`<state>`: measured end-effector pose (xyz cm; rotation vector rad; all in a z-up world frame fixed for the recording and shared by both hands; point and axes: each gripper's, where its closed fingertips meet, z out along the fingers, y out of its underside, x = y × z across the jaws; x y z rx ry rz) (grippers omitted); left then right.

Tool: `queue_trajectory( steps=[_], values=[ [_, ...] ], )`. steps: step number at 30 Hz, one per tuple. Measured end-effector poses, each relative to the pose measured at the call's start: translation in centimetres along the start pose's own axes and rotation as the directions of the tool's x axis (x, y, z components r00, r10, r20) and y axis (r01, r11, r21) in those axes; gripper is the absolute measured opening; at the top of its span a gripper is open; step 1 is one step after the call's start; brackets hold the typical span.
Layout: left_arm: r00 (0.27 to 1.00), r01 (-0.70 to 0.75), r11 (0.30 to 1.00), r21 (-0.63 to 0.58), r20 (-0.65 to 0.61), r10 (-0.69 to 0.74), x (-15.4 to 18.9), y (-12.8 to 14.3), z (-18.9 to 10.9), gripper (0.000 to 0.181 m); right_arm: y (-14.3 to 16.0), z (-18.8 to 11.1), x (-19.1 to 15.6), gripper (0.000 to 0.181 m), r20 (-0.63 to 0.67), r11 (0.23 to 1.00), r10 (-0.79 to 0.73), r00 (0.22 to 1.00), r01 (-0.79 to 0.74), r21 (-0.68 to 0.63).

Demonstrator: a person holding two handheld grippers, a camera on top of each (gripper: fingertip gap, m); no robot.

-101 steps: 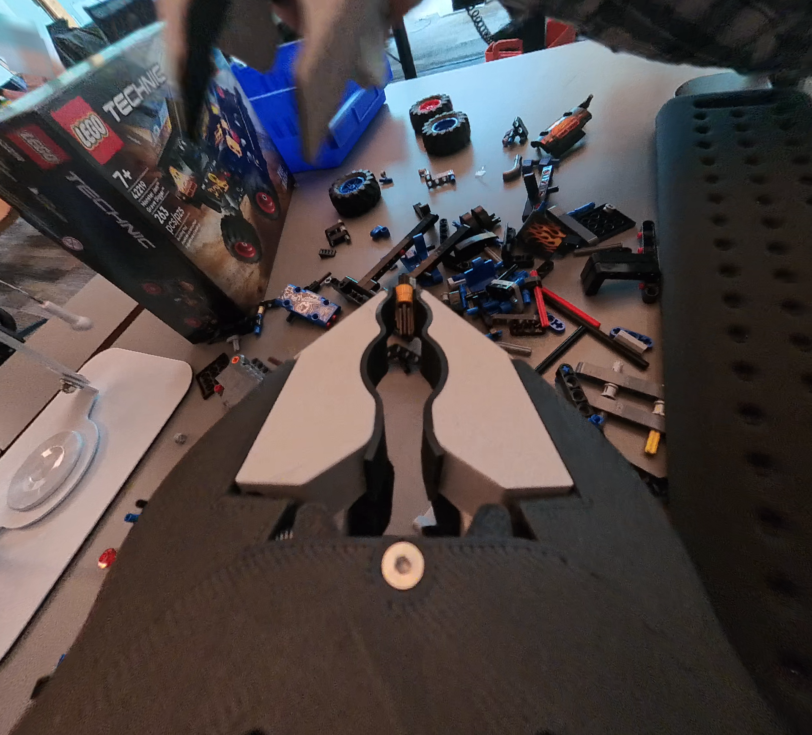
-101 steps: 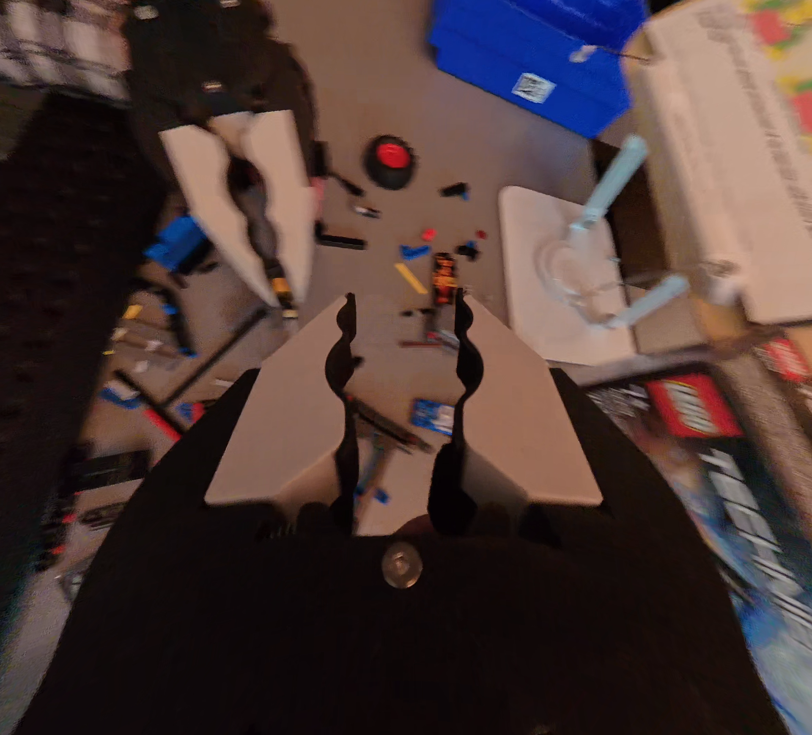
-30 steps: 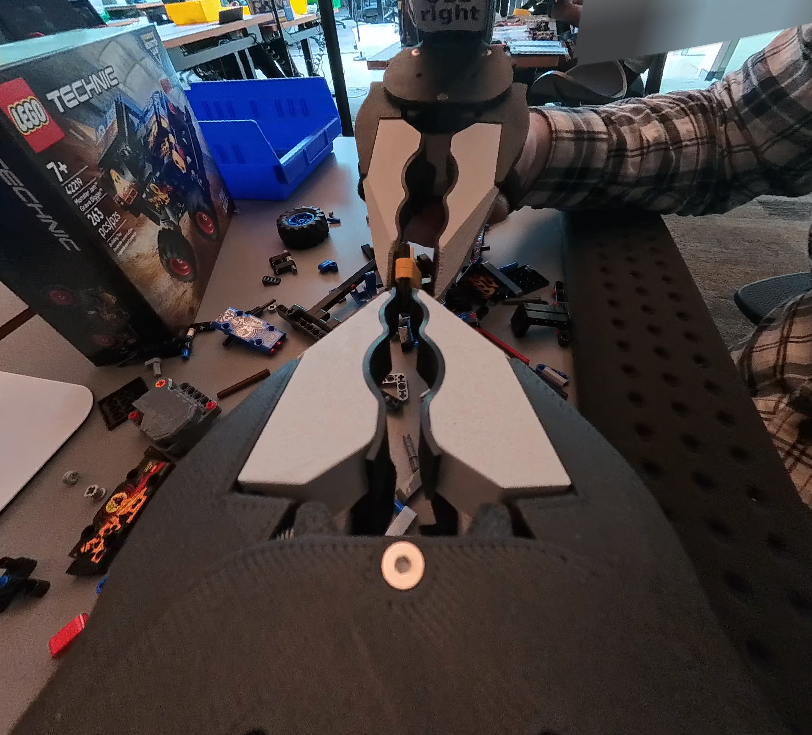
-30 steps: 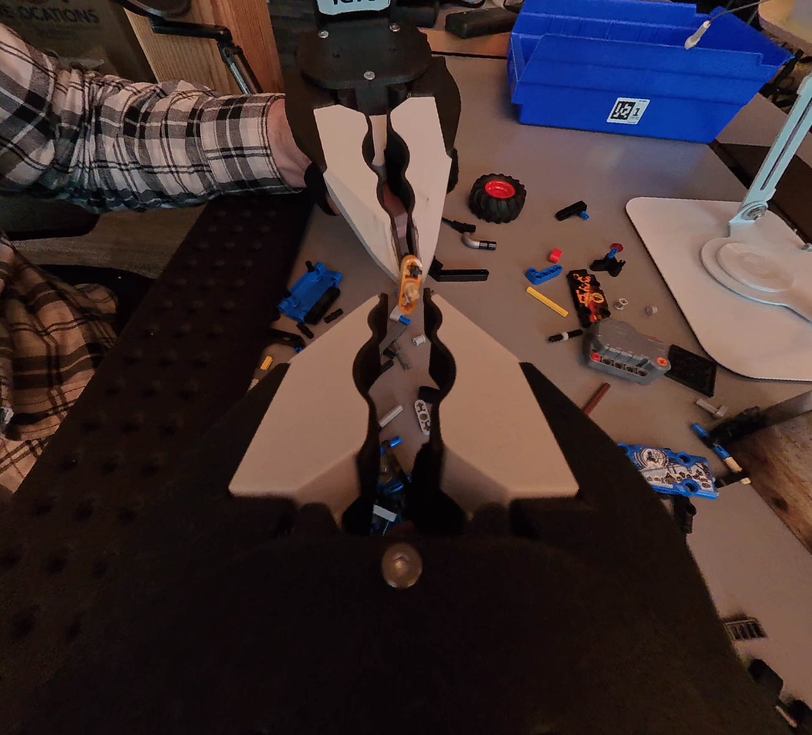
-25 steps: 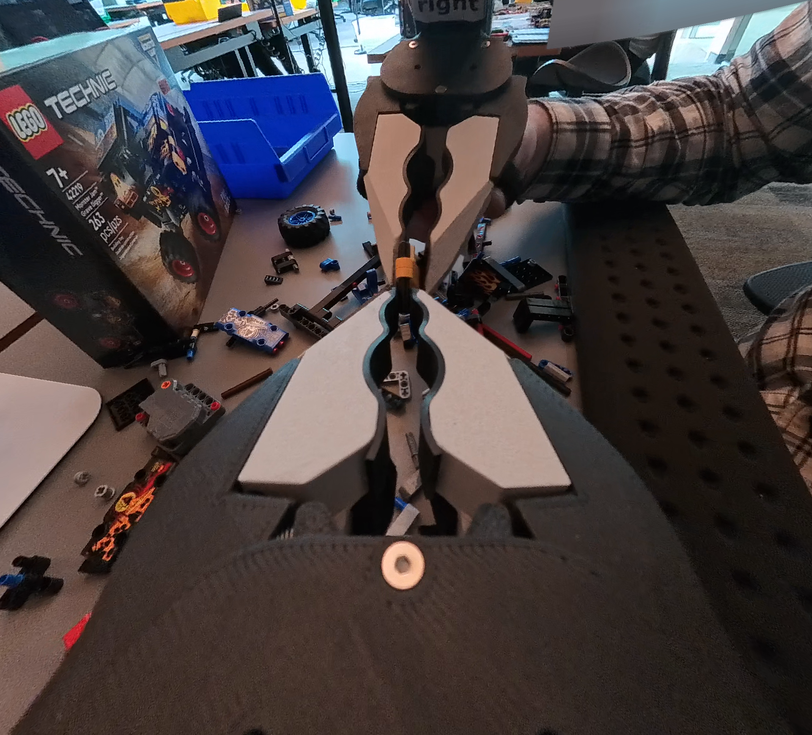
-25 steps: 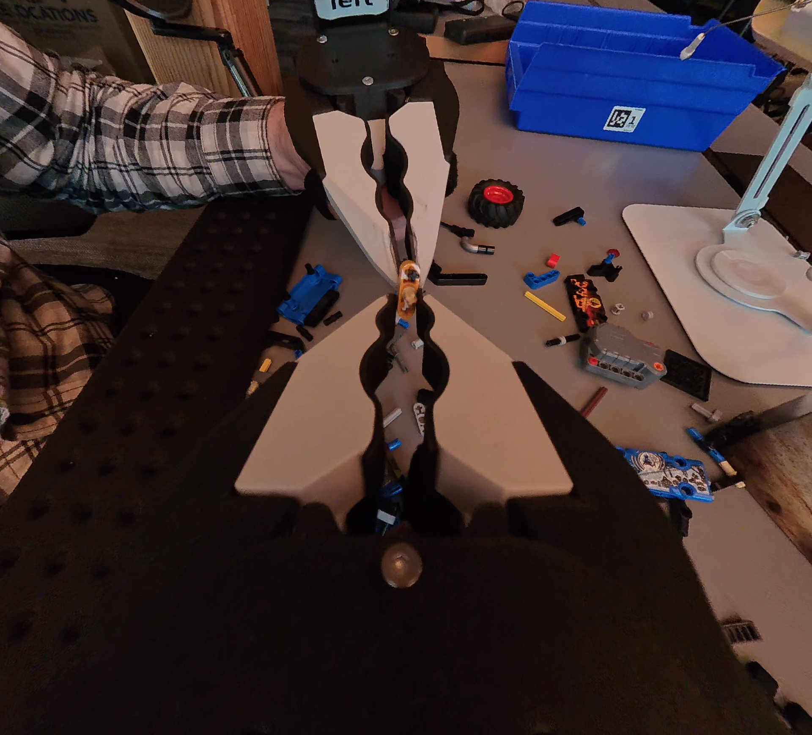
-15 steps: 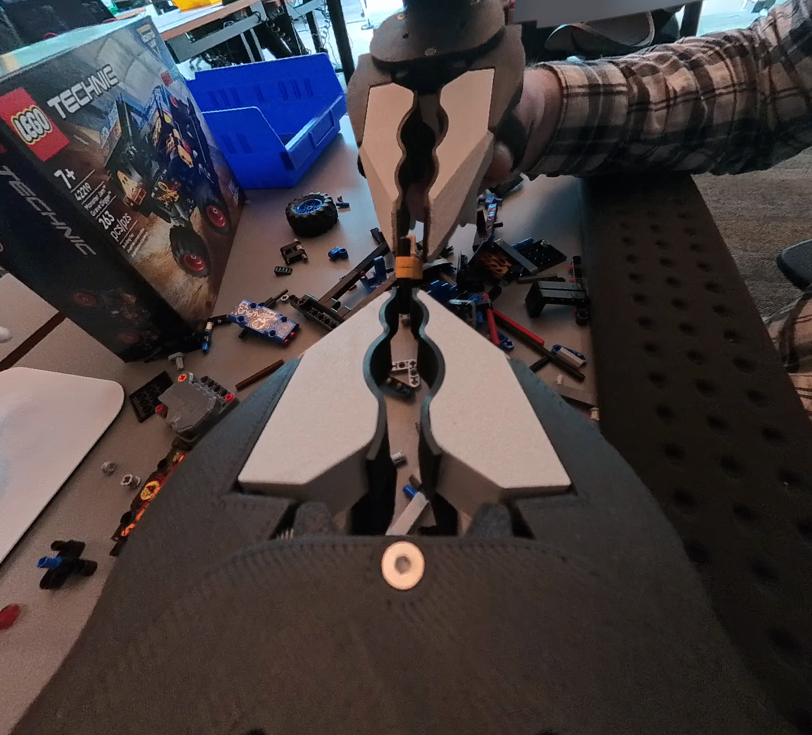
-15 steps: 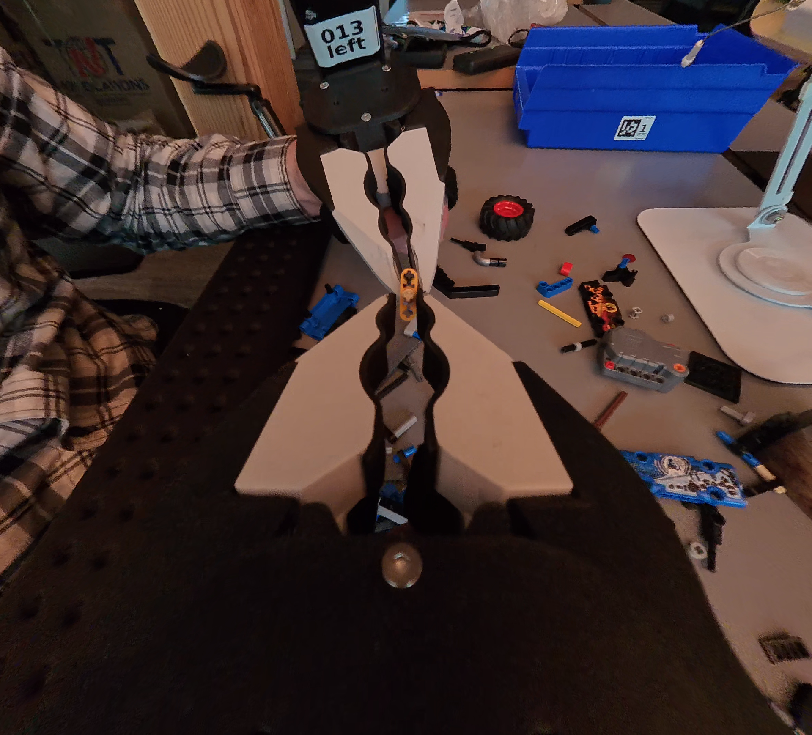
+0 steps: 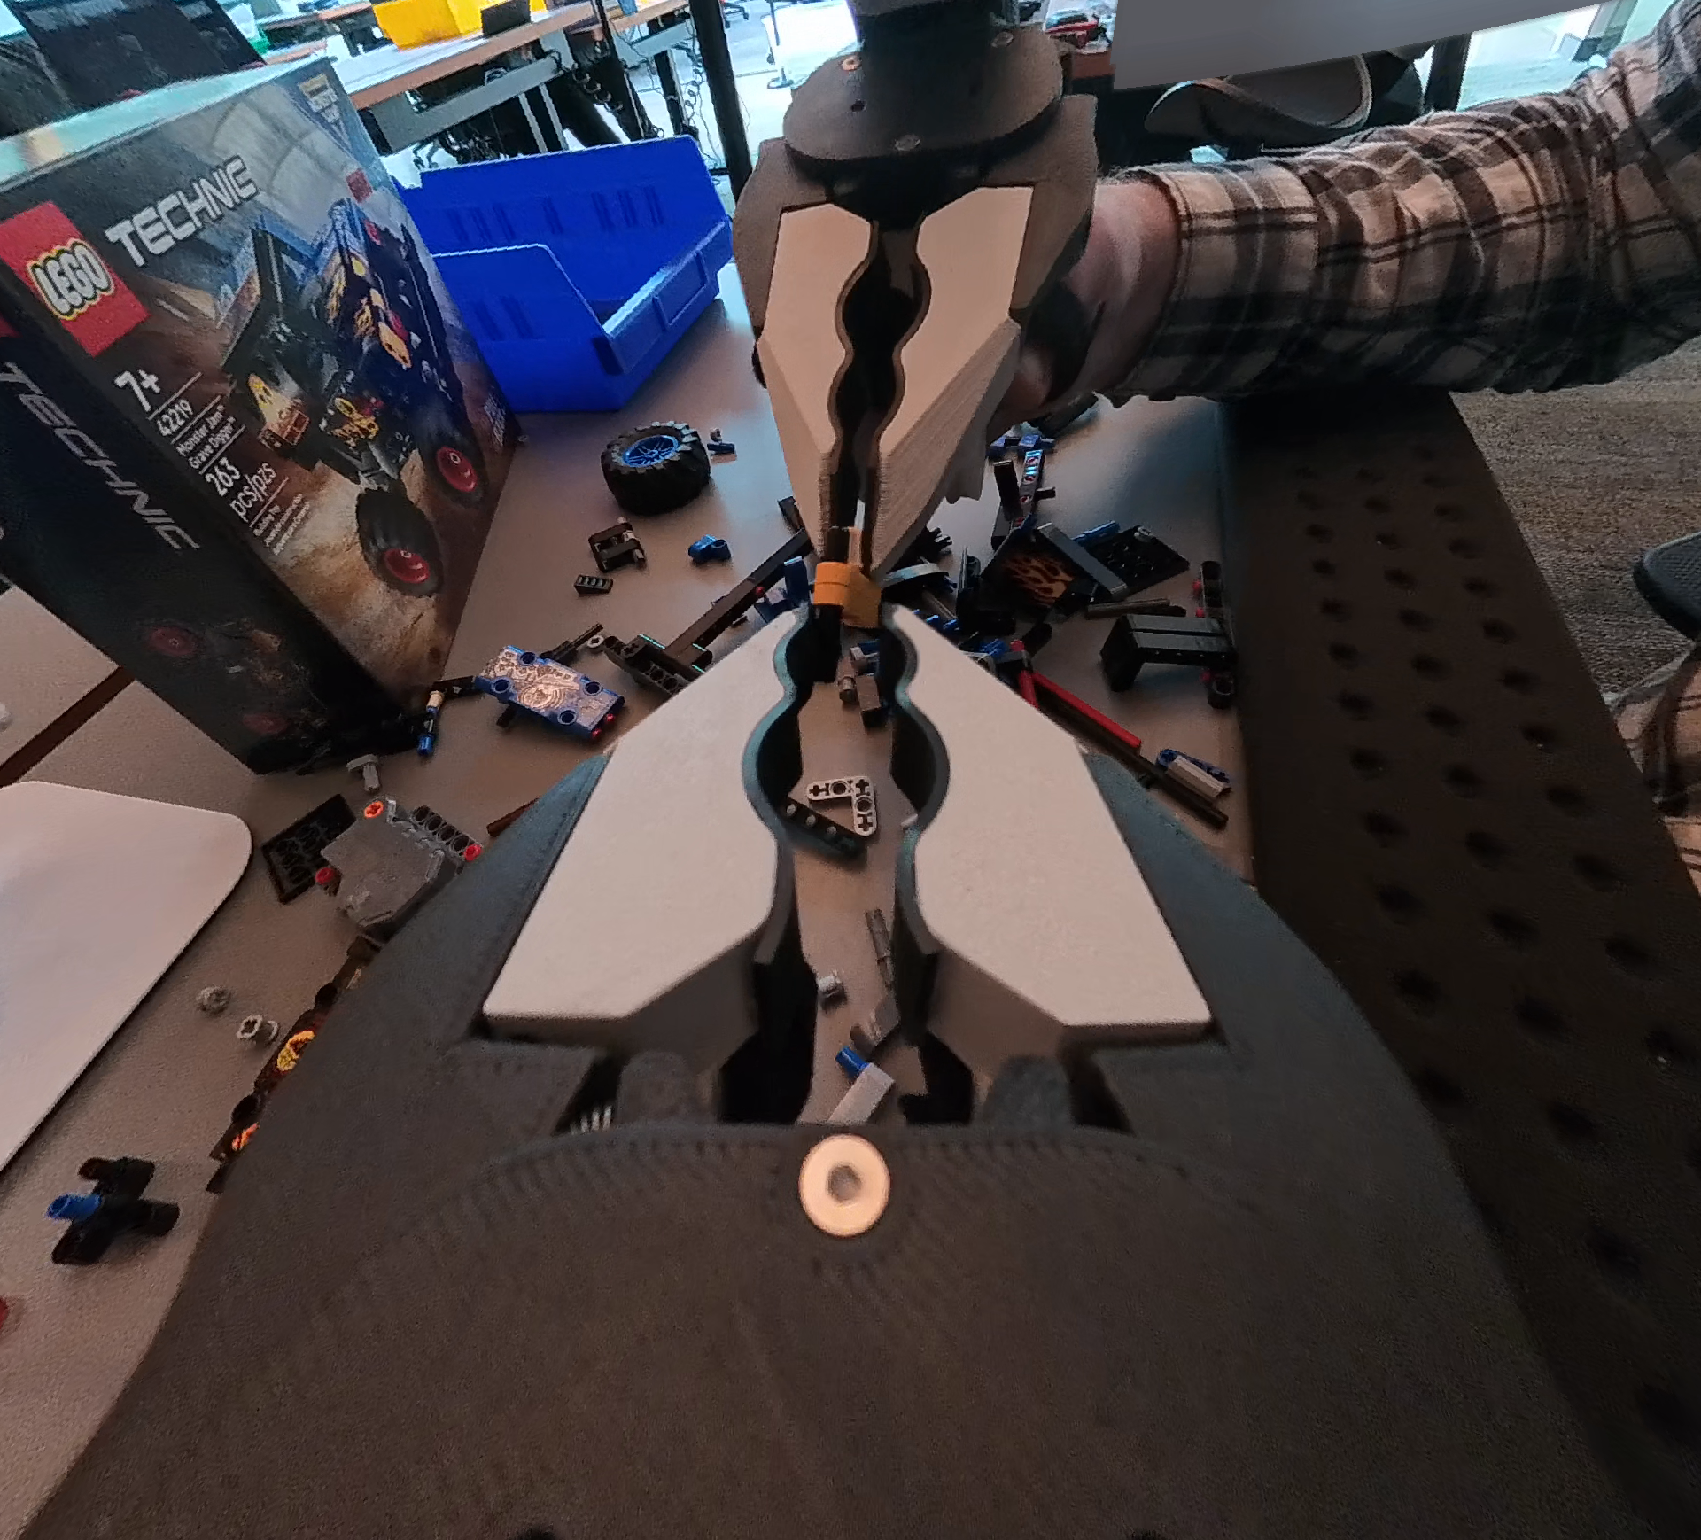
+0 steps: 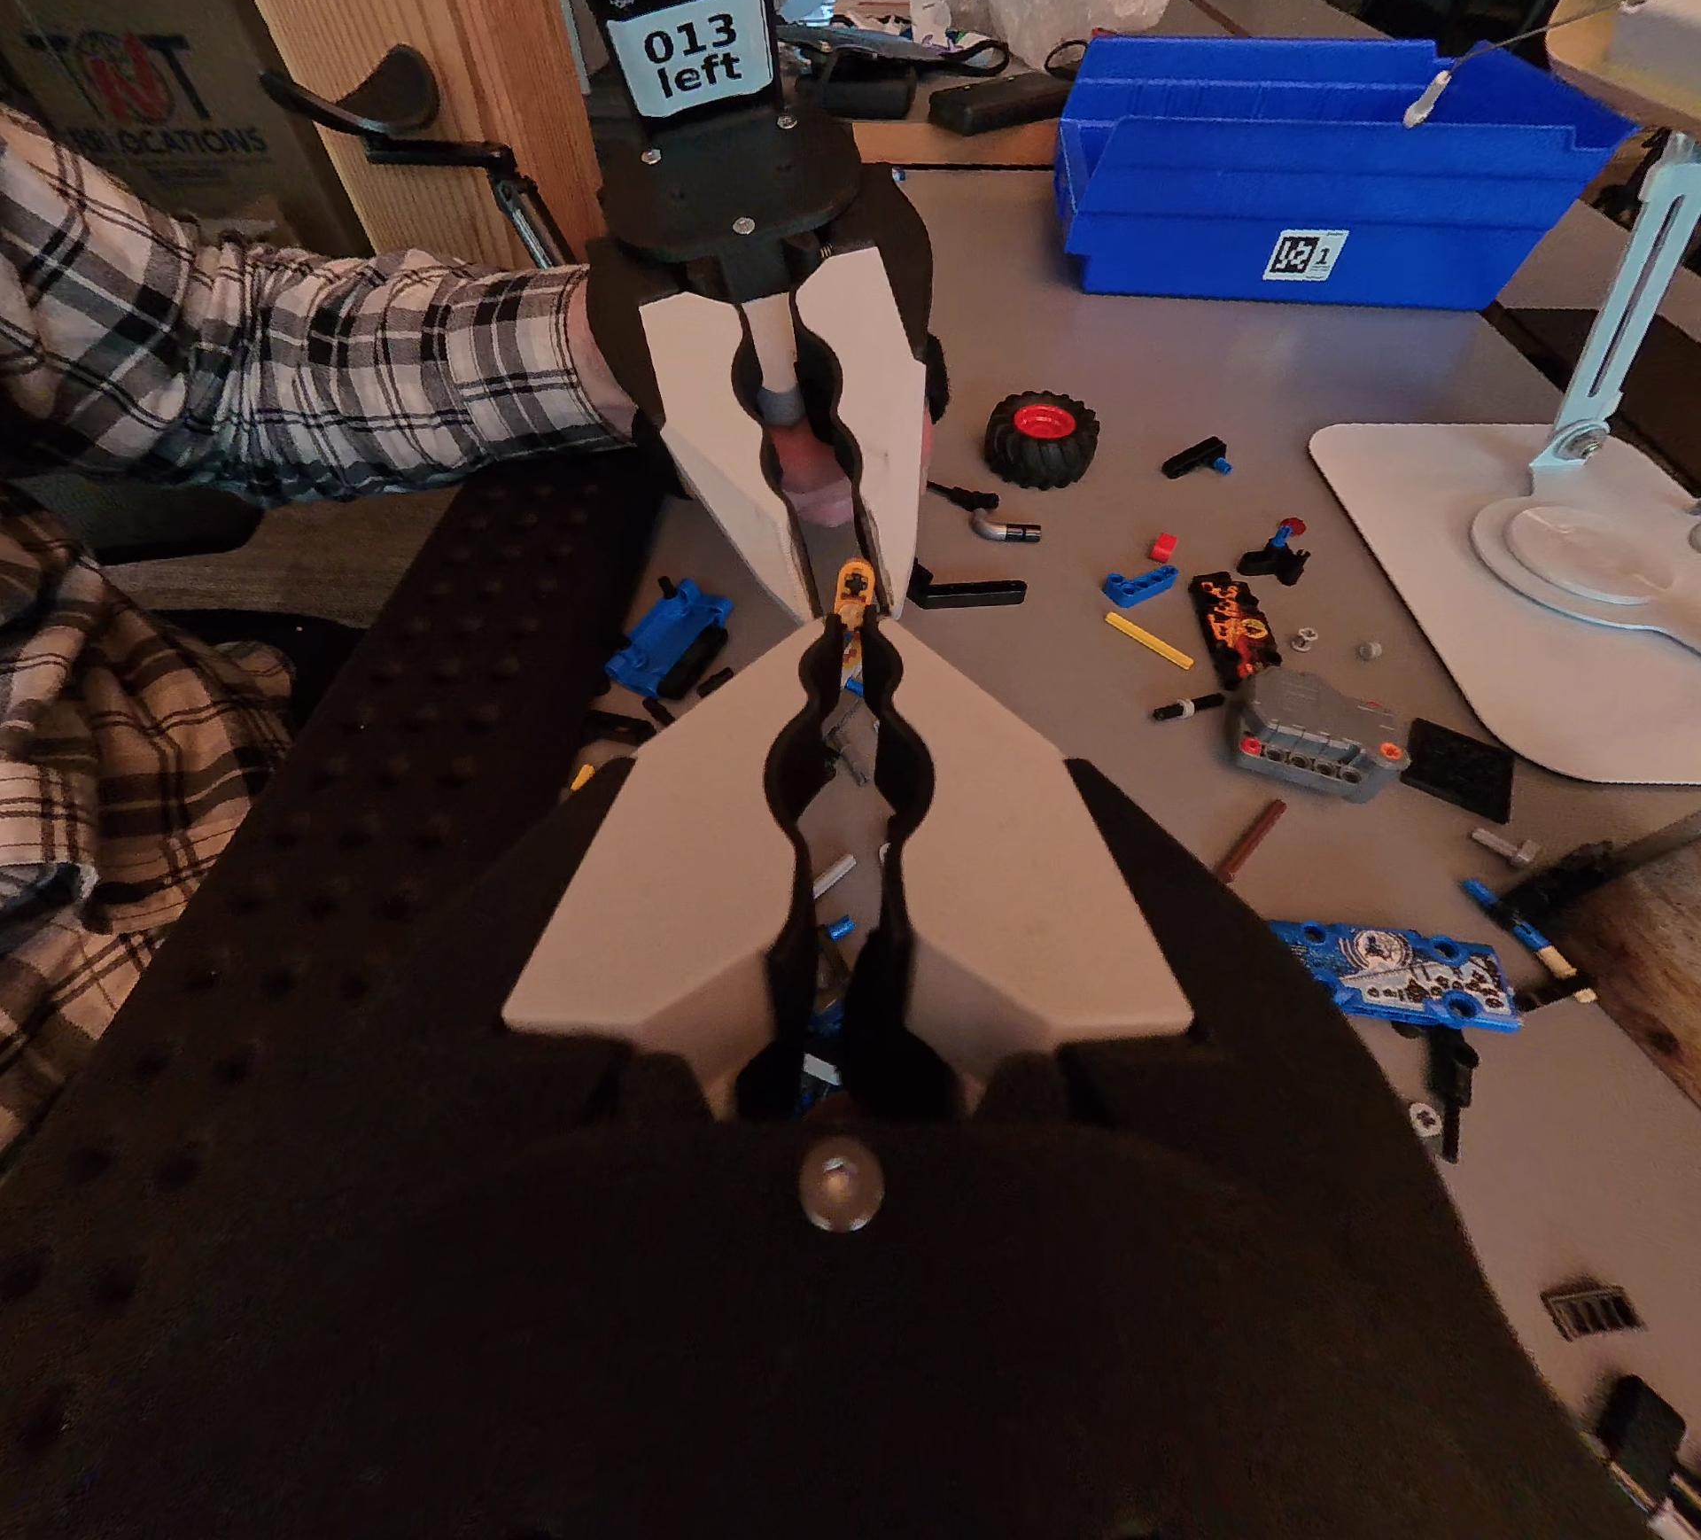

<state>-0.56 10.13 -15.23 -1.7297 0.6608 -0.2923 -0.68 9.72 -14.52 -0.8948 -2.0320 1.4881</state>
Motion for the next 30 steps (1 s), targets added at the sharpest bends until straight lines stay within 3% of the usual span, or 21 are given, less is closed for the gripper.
queue_trajectory(
  steps=[8,13,15,18,19,20,26,30],
  values=[
    [1.000,0.020,1.000,0.007,-0.003,-0.020,-0.1,-0.3,-0.1,0.004,-0.4,-0.3,0.0,0.000,-0.055,0.995,-0.097,0.994,0.096,-0.008],
    [0.998,-0.007,0.998,-0.059,0.062,0.010,-1.3,1.0,-1.0,0.003,-1.4,-1.7,0.5,0.000,-0.056,0.995,-0.069,0.996,0.072,0.063],
    [0.998,0.049,0.999,0.021,0.029,-0.050,-1.3,-0.1,-2.0,0.004,-1.7,-3.3,1.1,0.000,-0.080,0.995,-0.066,0.995,0.072,0.069],
    [0.999,0.042,0.999,-0.009,0.017,-0.042,-1.1,0.1,-1.2,0.004,-1.4,-3.2,1.3,0.000,-0.078,0.996,-0.035,0.996,0.041,0.077],
    [1.000,0.027,0.999,-0.026,0.006,-0.027,-0.7,0.3,-0.8,0.004,-1.1,-2.7,1.5,0.019,-0.091,0.998,-0.038,0.995,0.043,0.051],
    [1.000,0.007,0.999,-0.037,0.005,-0.007,-0.4,0.4,-0.5,0.004,-0.8,-2.2,1.4,0.024,-0.100,0.998,-0.053,0.994,0.056,0.028],
    [1.000,-0.015,0.999,-0.051,0.009,0.015,0.0,0.4,0.2,0.004,0.1,0.0,0.2,0.005,-0.046,0.998,-0.061,0.997,0.061,-0.006],
    [1.000,-0.013,0.999,-0.042,0.005,0.013,0.0,0.4,0.3,0.004,0.1,0.0,0.0,0.003,-0.036,0.998,-0.063,0.997,0.063,0.000]
  ],
)
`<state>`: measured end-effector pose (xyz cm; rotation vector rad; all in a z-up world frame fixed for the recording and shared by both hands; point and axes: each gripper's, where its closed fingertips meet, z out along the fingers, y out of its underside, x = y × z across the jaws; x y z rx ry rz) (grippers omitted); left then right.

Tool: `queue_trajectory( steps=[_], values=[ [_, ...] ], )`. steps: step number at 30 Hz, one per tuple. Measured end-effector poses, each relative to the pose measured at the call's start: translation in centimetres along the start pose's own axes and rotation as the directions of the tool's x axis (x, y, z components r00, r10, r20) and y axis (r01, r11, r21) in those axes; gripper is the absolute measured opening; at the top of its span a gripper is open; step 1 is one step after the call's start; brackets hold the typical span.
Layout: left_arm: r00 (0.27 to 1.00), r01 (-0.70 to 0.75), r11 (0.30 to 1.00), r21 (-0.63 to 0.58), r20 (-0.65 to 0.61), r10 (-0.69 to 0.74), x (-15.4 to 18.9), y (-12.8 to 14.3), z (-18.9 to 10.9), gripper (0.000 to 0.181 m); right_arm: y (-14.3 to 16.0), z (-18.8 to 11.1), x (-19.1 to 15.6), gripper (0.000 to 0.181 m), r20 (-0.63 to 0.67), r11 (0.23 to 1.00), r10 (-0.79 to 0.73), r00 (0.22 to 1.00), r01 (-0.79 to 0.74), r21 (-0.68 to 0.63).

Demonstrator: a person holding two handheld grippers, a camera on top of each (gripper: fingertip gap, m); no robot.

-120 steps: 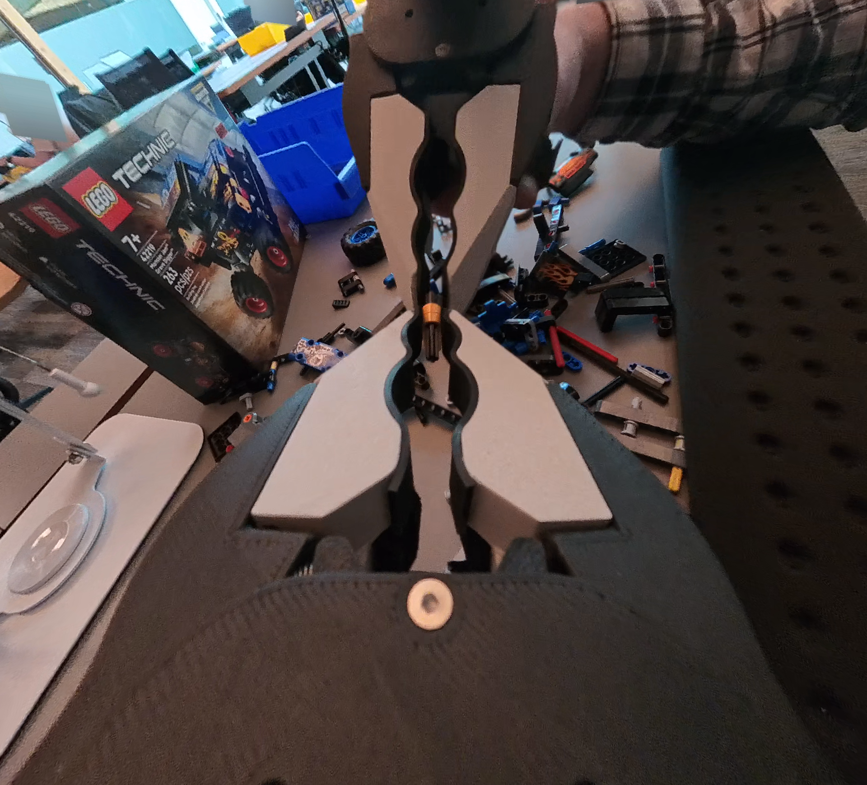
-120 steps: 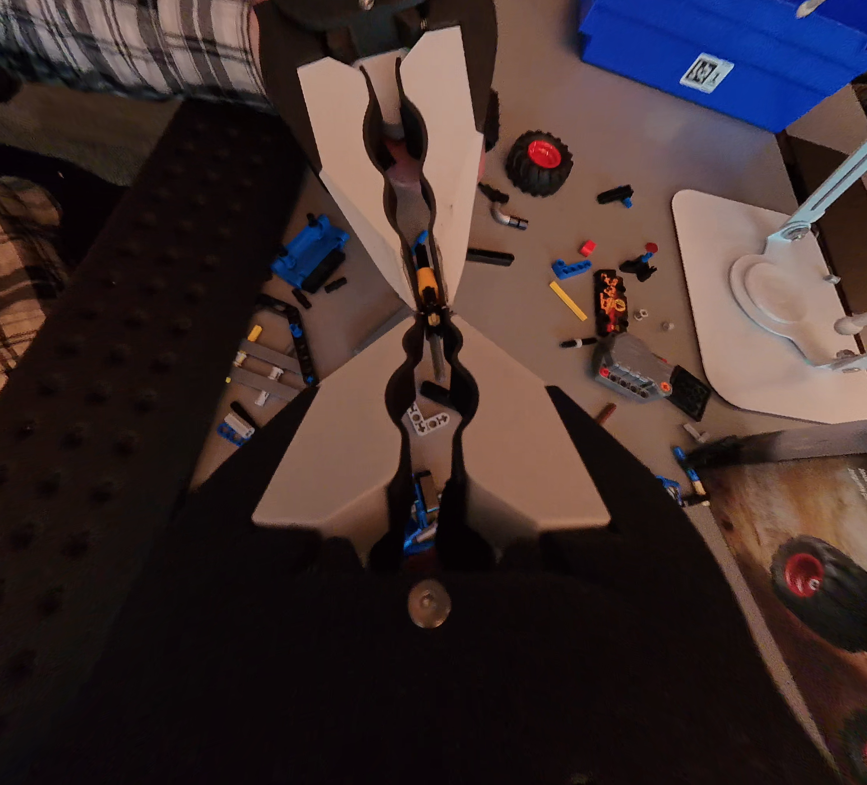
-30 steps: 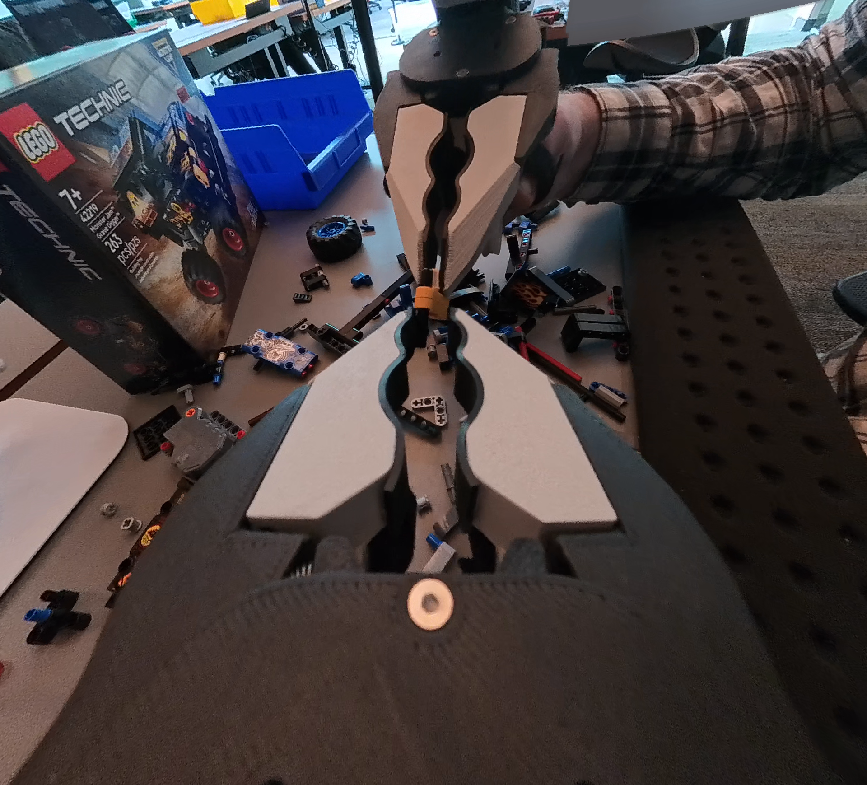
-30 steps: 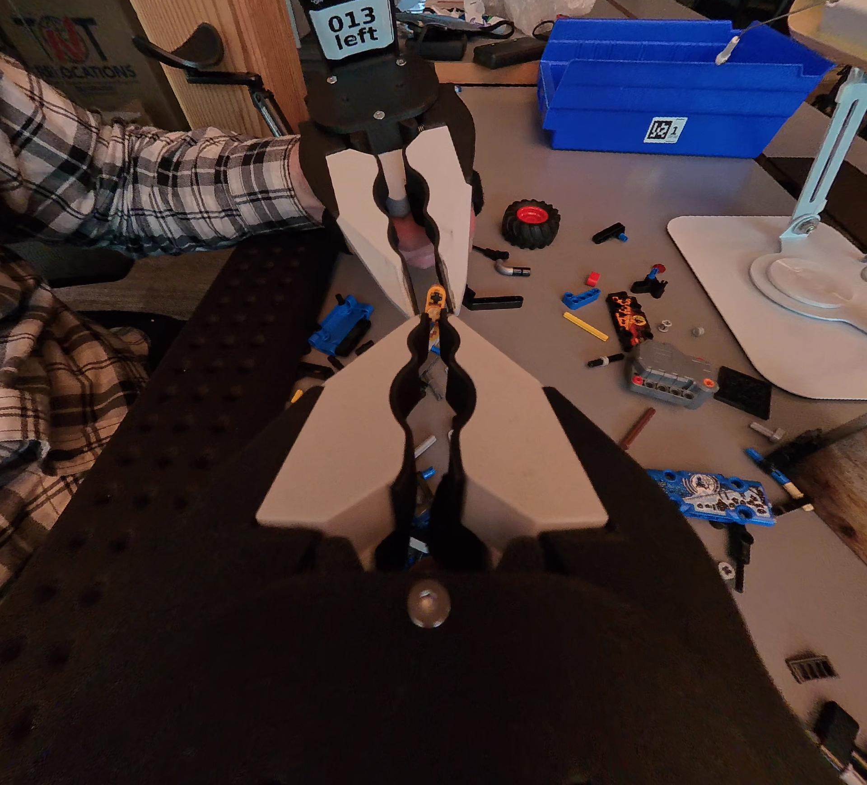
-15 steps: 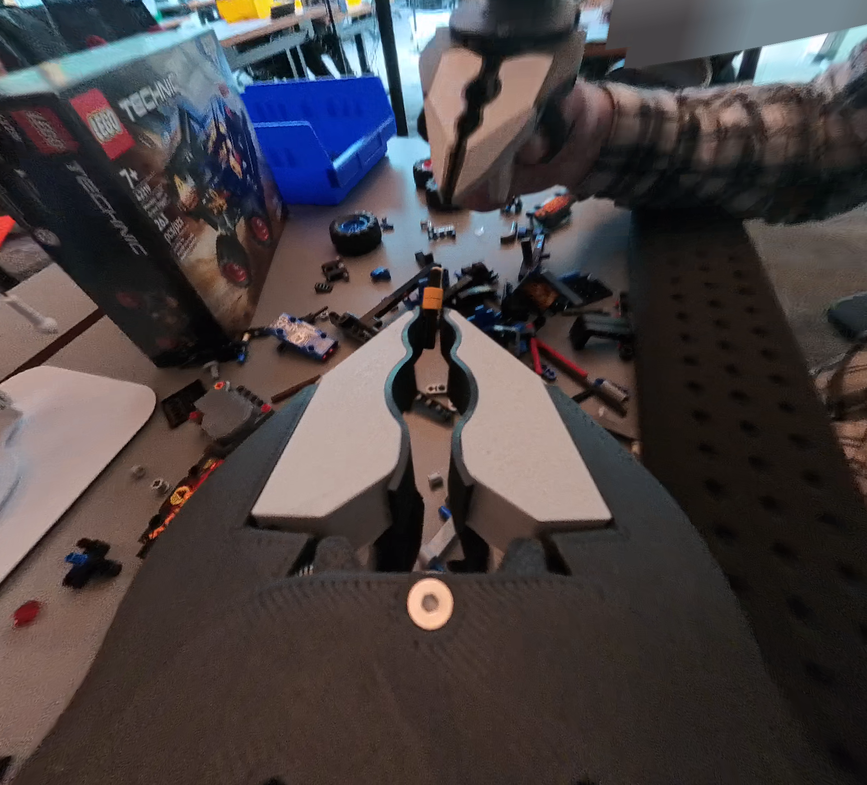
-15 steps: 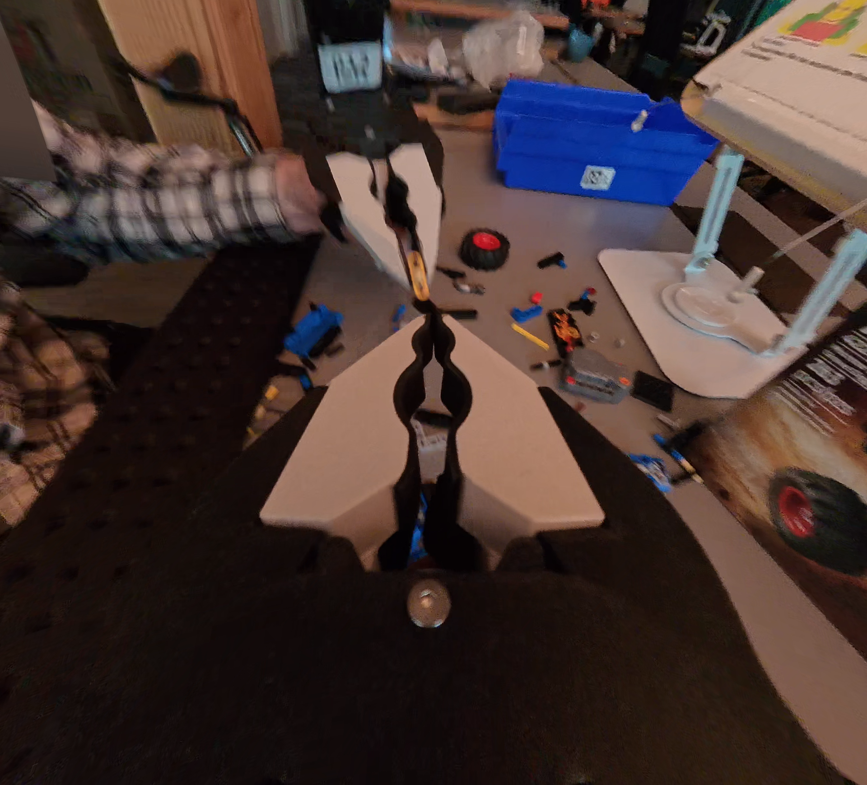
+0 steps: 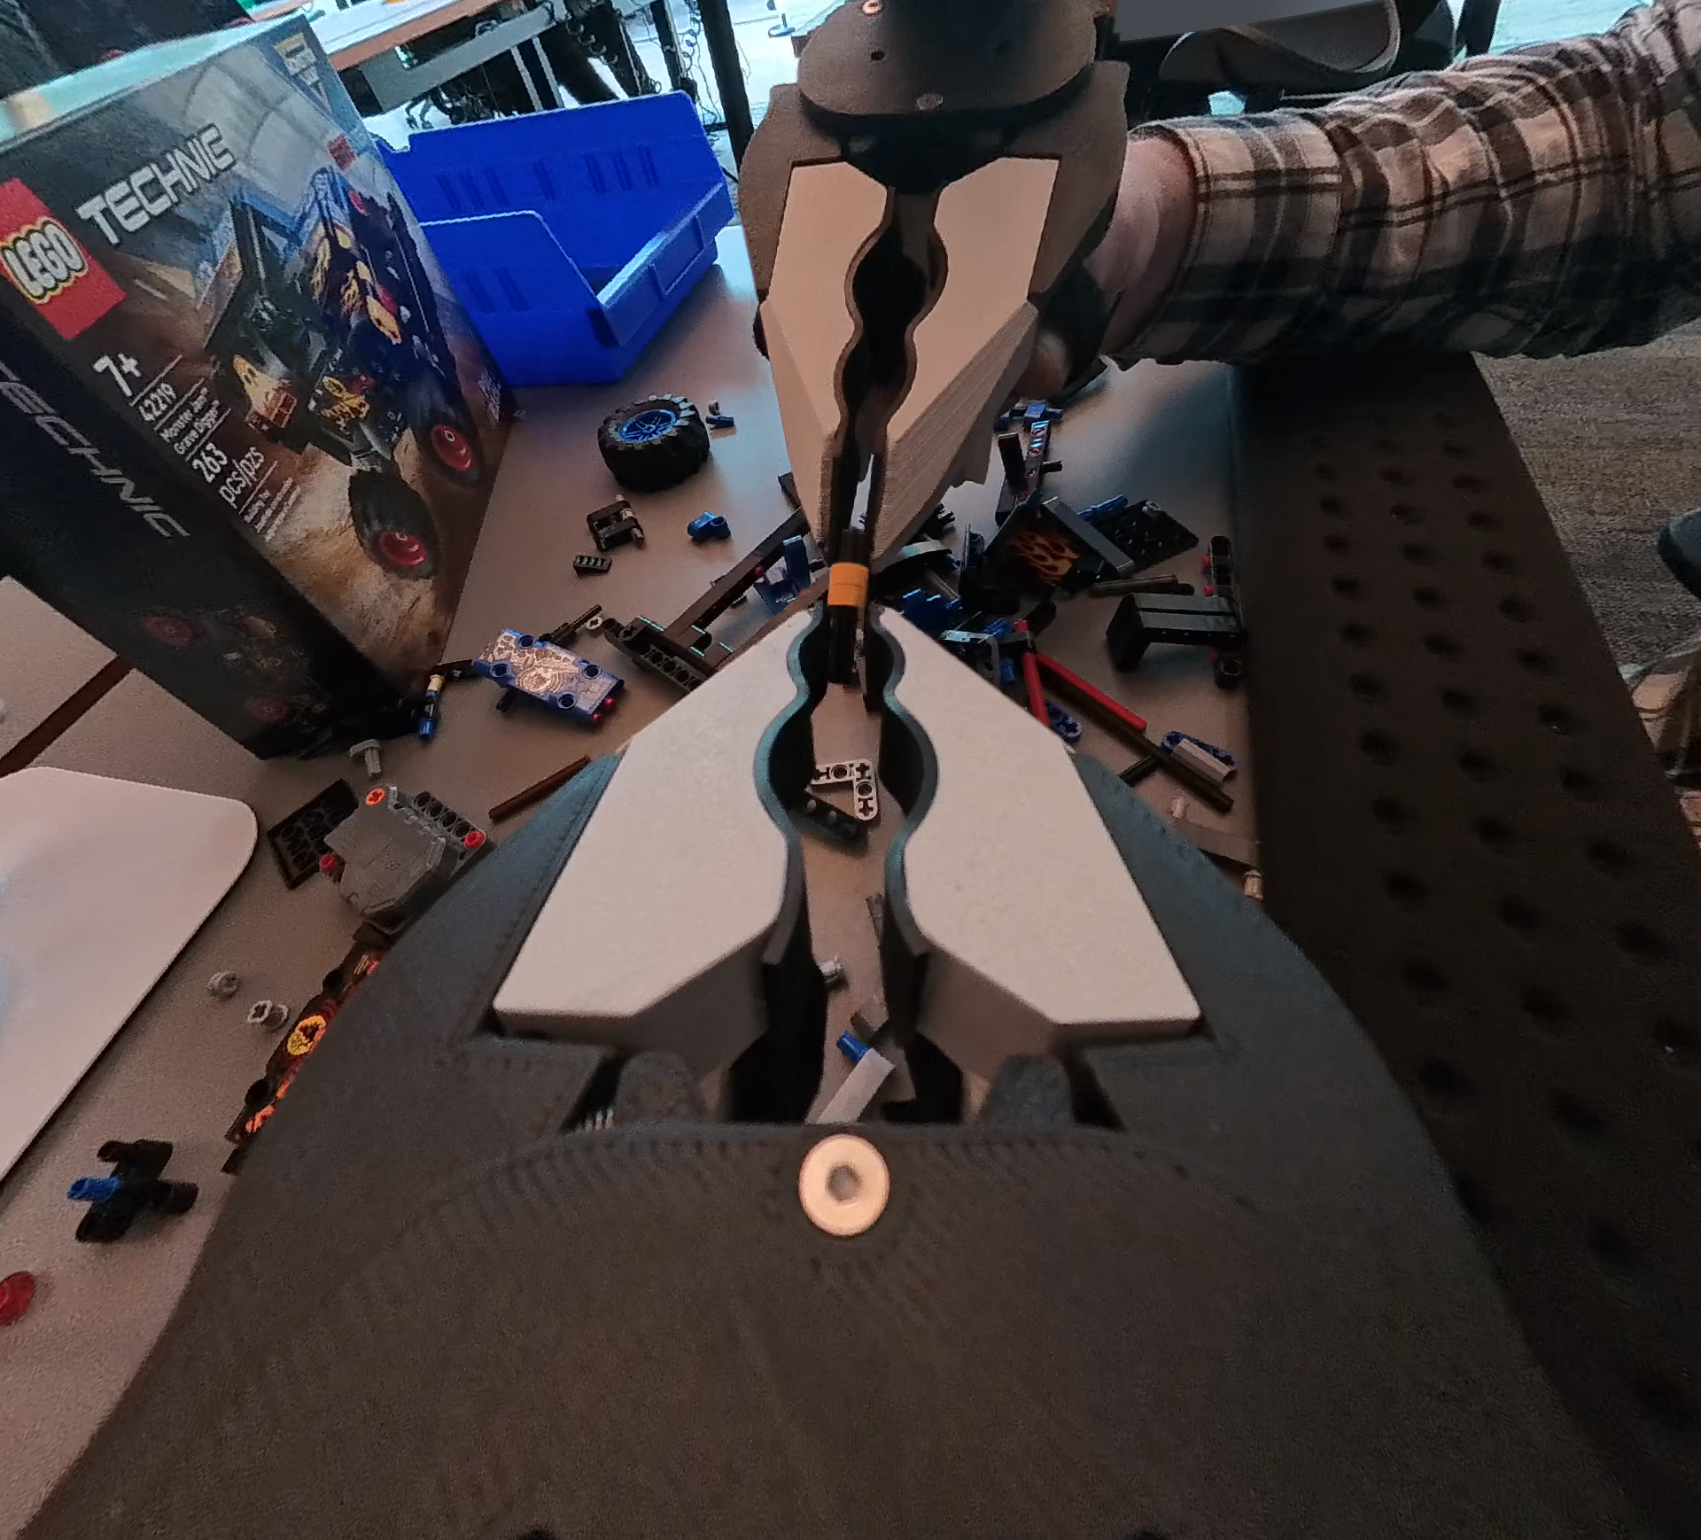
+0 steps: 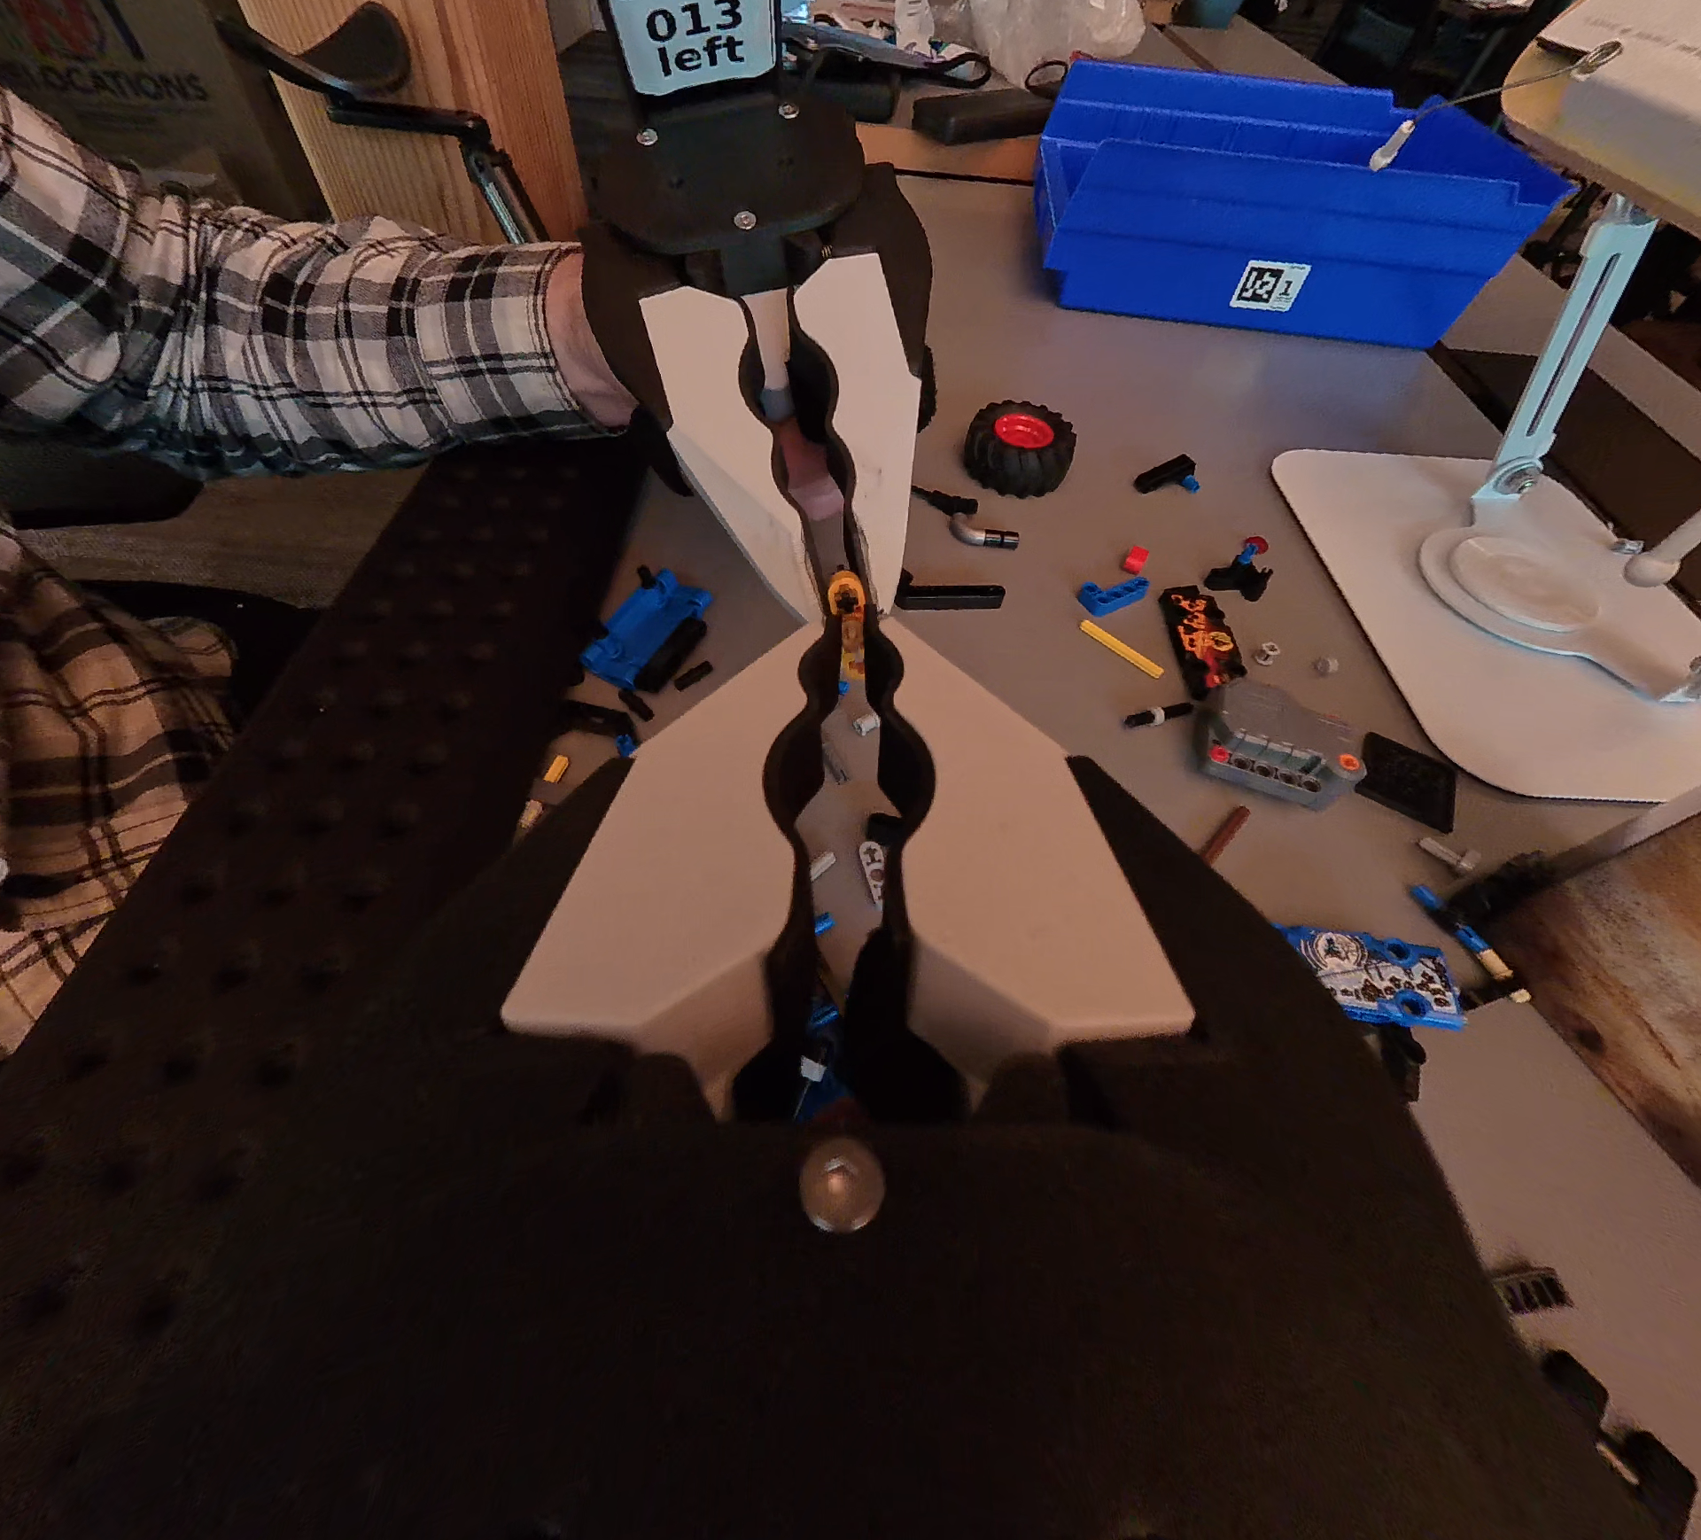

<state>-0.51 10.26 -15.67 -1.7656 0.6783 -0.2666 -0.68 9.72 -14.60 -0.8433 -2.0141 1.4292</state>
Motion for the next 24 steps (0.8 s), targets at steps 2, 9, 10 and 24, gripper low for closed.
queue_trajectory(
  steps=[2,9,10,24],
  values=[
    [1.000,-0.001,1.000,0.007,-0.005,0.001,0.10,-0.10,0.04,0.004,0.24,0.10,0.17,0.013,-0.008,1.000,0.009,1.000,-0.009,-0.012],
    [1.000,-0.012,1.000,0.018,0.001,0.012,0.14,-0.42,-0.18,0.004,0.30,0.10,-0.10,0.005,0.014,1.000,0.008,1.000,-0.008,-0.008],
    [1.000,-0.017,1.000,0.009,0.005,0.017,0.10,-0.28,-0.11,0.004,0.32,0.11,-0.08,0.007,0.015,1.000,0.013,1.000,-0.013,-0.009],
    [0.999,-0.045,0.999,0.005,0.011,0.045,0.33,-0.43,-0.04,0.004,0.23,-0.34,-0.24,0.001,-0.002,0.998,-0.060,0.998,0.060,-0.033]
  ],
)
